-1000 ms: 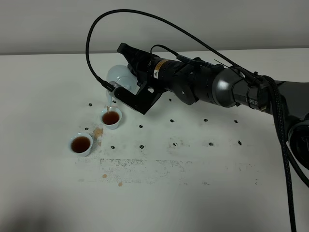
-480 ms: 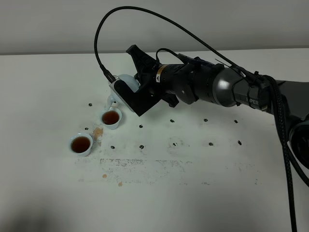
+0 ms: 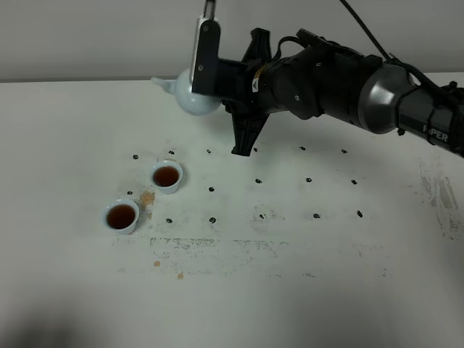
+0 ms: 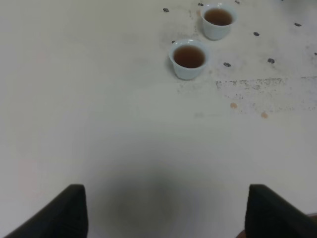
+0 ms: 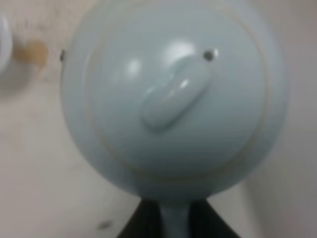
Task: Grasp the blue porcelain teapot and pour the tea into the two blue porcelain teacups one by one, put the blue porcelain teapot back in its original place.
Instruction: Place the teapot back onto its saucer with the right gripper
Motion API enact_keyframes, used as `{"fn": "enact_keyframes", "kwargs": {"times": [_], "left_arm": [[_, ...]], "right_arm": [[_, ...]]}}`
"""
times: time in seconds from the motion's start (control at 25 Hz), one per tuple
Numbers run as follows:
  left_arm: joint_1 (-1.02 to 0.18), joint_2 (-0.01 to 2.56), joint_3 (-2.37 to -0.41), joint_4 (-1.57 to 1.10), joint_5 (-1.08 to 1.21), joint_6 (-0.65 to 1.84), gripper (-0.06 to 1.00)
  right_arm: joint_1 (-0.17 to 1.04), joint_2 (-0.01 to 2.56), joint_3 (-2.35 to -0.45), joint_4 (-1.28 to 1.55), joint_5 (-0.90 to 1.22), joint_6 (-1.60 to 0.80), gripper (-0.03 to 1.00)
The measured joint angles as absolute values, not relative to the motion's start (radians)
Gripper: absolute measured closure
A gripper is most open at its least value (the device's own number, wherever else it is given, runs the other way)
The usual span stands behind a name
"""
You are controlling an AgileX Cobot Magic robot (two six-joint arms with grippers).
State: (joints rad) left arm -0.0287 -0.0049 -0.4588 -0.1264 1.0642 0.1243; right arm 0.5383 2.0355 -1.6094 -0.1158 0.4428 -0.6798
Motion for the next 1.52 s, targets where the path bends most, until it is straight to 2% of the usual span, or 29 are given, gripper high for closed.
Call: {"fn": "enact_keyframes", "kwargs": {"times": [0.12, 0.28, 0.68, 1.52], "left_arm": [[-0.029, -0.005, -0.459, -0.126, 1.064, 0.124, 0.31], [-0.029, -0.005, -0.459, -0.126, 1.064, 0.124, 0.31], [-0.029, -0.005, -0.459, -0.126, 1.064, 0.124, 0.31], [-0.029, -0.005, -0.459, -0.126, 1.064, 0.124, 0.31]], "right_arm": [[0.534, 2.034, -1.609, -0.092, 0.570, -0.356, 0.93], [0.526, 2.034, -1.609, -0.048, 0.681, -0.181, 0.93], [0.566, 2.048, -1.609, 0.167, 0.778, -0.155, 0.93], [0.580, 2.200, -1.609, 0.221, 0.740, -0.167, 0.93]]}}
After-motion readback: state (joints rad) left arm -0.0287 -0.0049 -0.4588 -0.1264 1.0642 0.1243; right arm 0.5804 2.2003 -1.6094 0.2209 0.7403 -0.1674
